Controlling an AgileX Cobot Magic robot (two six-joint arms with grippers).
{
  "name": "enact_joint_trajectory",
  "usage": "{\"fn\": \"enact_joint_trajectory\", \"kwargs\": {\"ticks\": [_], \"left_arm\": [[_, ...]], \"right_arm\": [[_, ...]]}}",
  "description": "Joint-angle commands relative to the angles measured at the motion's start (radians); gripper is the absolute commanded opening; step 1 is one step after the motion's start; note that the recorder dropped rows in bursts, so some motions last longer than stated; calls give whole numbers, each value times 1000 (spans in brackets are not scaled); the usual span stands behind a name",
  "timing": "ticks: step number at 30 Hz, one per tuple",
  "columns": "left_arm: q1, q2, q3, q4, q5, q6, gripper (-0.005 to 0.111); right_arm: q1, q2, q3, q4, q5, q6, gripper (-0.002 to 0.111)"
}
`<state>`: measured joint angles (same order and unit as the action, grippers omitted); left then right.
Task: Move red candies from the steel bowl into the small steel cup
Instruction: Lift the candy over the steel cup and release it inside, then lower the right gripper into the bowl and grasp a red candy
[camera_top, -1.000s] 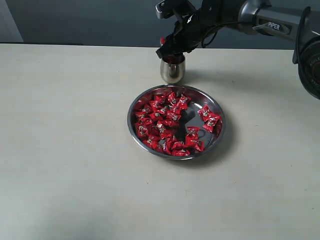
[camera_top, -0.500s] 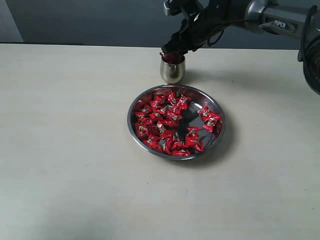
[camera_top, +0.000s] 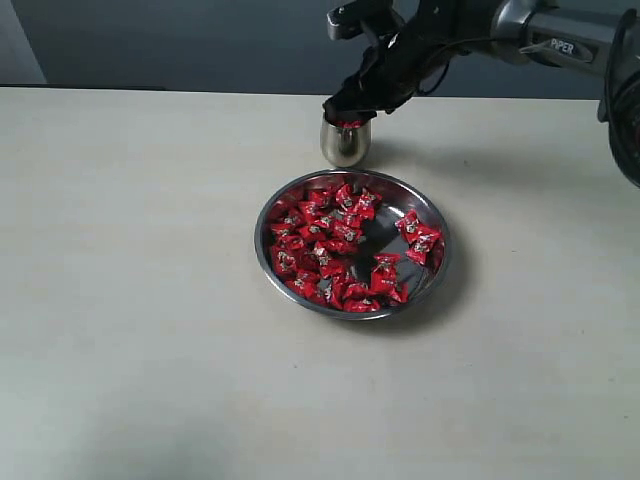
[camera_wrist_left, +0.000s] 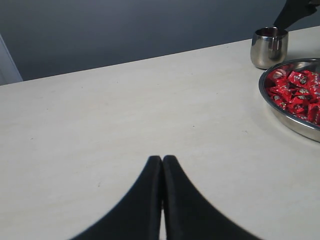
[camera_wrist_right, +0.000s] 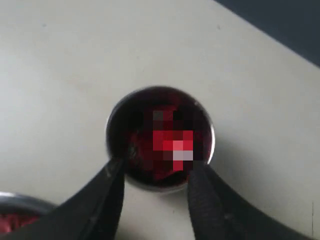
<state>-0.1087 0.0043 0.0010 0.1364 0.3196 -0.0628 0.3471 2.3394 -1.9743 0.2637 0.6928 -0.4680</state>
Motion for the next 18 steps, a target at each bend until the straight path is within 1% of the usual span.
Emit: {"fn": "enact_joint_trajectory", "kwargs": {"ticks": [1, 4, 7, 10, 15, 18], "left_arm": [[-3, -4, -1, -1, -9, -5, 0], [-3, -4, -1, -1, -9, -5, 0], [-3, -4, -1, -1, -9, -5, 0], [-3, -4, -1, -1, -9, -5, 0], [-3, -4, -1, -1, -9, -5, 0], [-3, -4, -1, -1, -9, -5, 0]], "right_arm": [[-8, -60, -5, 6, 196, 2, 41], [-8, -71, -5, 13, 343, 0, 41], [-8, -62, -5, 13, 414, -3, 41], [-8, -43, -3, 30, 431, -3, 41], [-8, 3, -3, 123, 427, -3, 41], [-8, 27, -3, 128, 427, -3, 41]]}}
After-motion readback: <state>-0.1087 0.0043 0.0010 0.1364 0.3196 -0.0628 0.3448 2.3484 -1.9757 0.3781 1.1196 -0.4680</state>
